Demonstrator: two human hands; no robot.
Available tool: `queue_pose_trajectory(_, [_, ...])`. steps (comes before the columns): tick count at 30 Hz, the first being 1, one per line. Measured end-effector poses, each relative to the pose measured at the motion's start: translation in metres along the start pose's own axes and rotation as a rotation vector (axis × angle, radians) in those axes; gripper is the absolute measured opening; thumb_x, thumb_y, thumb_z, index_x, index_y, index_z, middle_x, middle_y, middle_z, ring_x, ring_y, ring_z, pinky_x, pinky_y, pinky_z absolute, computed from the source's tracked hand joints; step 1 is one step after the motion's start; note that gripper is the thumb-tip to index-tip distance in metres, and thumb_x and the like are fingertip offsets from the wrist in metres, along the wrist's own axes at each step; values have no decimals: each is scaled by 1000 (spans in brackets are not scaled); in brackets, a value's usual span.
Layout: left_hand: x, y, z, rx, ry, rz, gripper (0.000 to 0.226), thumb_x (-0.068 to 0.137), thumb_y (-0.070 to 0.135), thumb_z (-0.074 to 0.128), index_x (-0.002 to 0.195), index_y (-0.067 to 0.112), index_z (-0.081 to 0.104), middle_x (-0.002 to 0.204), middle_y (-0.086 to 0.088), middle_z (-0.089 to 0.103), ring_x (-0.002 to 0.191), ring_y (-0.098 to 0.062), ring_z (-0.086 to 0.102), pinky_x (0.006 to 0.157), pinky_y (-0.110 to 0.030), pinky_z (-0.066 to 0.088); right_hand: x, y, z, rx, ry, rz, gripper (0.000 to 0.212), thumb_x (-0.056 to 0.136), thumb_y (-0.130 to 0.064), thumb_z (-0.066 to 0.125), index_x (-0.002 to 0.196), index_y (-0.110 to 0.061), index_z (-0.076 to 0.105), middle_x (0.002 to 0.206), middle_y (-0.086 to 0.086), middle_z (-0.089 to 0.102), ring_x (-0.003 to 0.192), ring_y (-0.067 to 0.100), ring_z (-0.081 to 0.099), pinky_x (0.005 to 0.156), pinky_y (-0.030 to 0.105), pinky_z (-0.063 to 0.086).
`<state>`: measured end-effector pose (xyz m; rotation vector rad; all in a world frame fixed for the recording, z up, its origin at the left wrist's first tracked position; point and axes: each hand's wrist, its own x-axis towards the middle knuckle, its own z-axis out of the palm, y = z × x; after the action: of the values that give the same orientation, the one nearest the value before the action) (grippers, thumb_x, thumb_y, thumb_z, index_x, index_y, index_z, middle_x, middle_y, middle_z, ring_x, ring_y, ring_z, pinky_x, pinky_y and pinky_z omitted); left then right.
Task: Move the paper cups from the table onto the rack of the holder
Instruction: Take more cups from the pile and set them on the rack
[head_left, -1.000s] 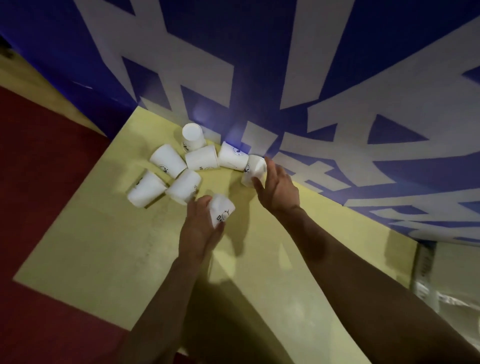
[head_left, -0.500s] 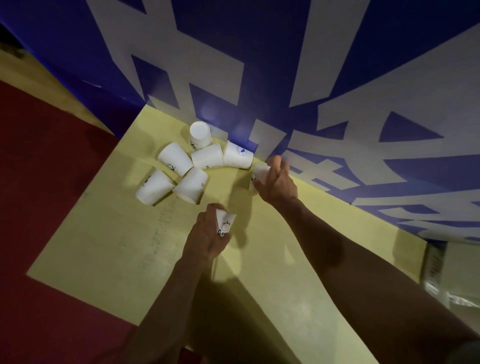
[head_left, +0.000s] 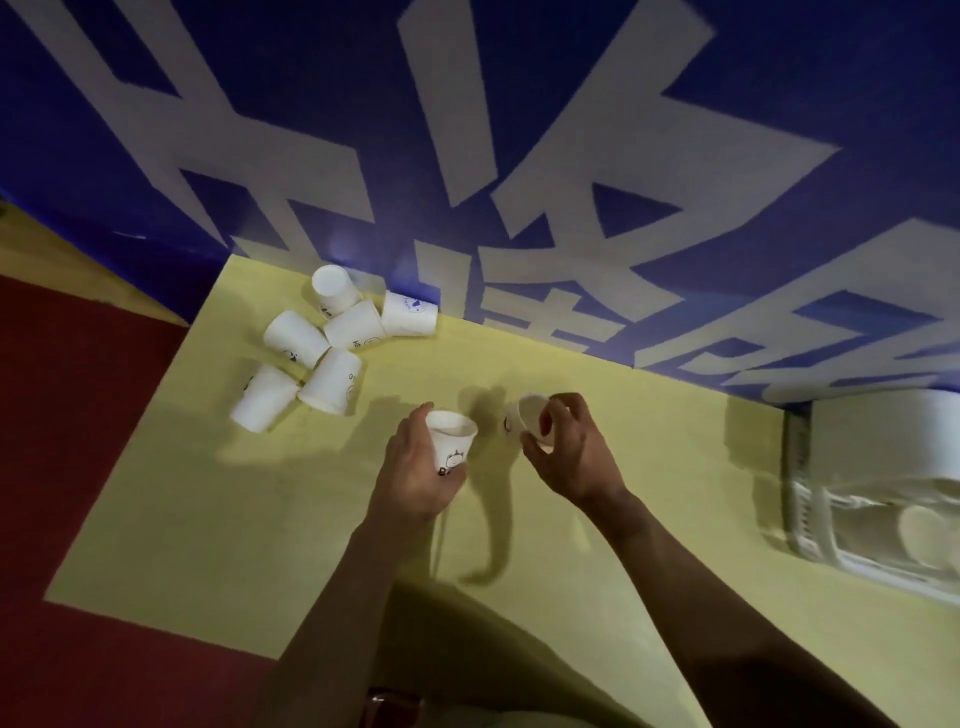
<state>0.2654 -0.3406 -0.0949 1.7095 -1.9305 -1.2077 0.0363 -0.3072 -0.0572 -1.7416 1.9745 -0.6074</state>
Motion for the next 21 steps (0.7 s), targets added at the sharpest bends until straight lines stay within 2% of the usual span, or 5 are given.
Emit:
queue_pose_trajectory(3, [-12, 34, 16, 75, -29, 50, 85, 79, 36, 81, 146, 20, 32, 139, -3, 48, 123, -26, 48, 99, -37, 45, -43, 12, -29, -18, 14, 87, 42, 87, -25, 77, 114, -5, 52, 114, 7, 53, 87, 28, 56, 68, 48, 56])
queue_pose_trajectory(8, [-41, 88, 62, 133, -94, 131, 87, 72, 38, 87, 135, 36, 28, 116, 10, 44, 107, -18, 48, 77, -31, 49, -109, 40, -73, 14, 31, 155, 76, 89, -28, 74, 154, -34, 33, 135, 4, 46, 111, 24, 58, 79, 39, 62])
queue_pose_trajectory(13, [-75, 139, 116, 202, -185, 254, 91, 78, 39, 80, 146, 51, 20, 126, 13, 43, 114, -13, 44, 83, -35, 52, -166, 79, -111, 15, 54, 183, 62, 84, -24, 76, 142, -26, 52, 133, 5, 44, 109, 29, 58, 76, 45, 61])
queue_pose_trajectory(17, [-105, 184, 163, 270, -203, 289, 76, 80, 48, 73, 142, 44, 30, 130, 12, 44, 118, -17, 48, 83, -36, 54, -205, 116, -149, 67, 128, 174, 48, 87, -32, 74, 131, -22, 56, 127, 1, 46, 104, 24, 58, 70, 45, 60])
queue_pose_trajectory(21, [-134, 233, 218, 270, -184, 302, 72, 81, 57, 67, 141, 37, 31, 132, 9, 47, 117, -17, 51, 84, -36, 53, -247, 163, -191, 103, 216, 173, 42, 92, -39, 72, 127, -22, 56, 125, -3, 49, 104, 20, 59, 76, 42, 58])
